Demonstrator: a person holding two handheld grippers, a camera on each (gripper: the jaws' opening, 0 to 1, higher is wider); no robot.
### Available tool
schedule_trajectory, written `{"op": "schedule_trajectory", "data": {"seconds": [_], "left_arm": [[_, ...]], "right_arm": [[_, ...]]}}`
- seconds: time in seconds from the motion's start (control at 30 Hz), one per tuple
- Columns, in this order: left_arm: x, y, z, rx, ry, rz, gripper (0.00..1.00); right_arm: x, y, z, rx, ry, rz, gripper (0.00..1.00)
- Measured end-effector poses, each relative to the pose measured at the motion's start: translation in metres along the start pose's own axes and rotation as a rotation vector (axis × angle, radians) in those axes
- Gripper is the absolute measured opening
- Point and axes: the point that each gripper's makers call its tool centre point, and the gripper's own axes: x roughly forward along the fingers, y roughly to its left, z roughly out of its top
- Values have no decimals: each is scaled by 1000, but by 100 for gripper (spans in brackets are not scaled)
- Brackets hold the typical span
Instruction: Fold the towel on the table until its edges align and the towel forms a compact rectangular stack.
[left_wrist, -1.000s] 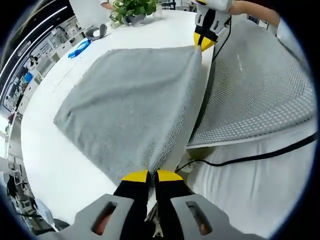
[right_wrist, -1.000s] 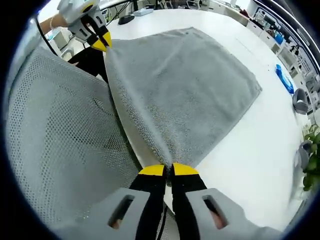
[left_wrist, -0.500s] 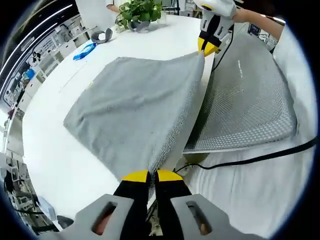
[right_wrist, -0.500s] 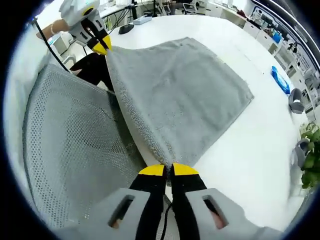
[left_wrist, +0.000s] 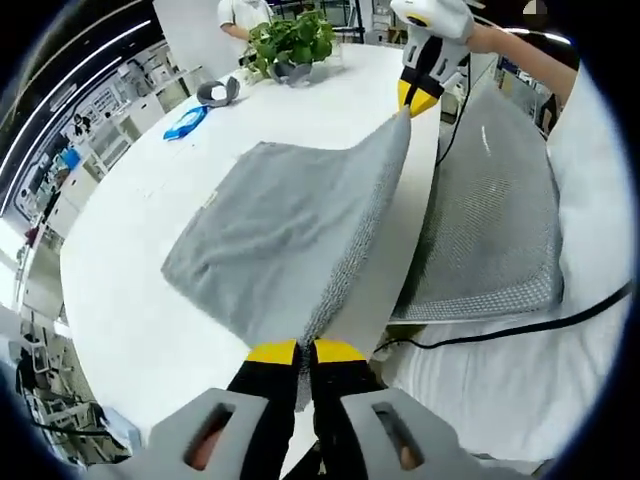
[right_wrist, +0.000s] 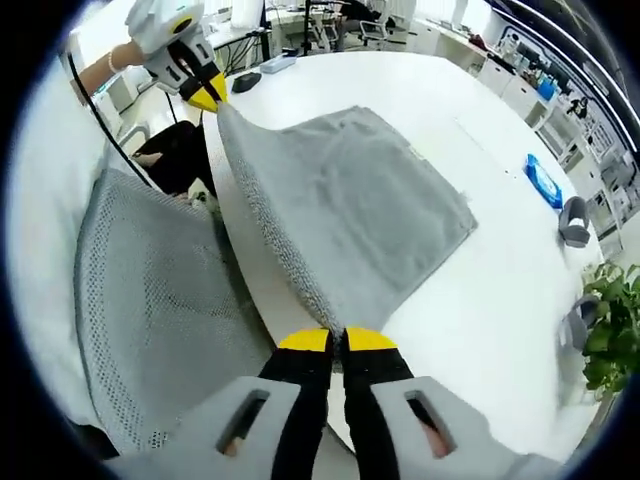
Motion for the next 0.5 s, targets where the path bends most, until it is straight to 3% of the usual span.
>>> {"op": "schedule_trajectory", "data": {"seconds": [0.23, 0.5], "left_arm": [[-6, 36, 24, -11, -62, 55, 4], [2, 77, 47, 17, -68, 146, 4]], "right_arm": [[-6, -25, 19, -45, -35, -64, 1], [-9, -62, 45, -62, -92, -186, 1]]}}
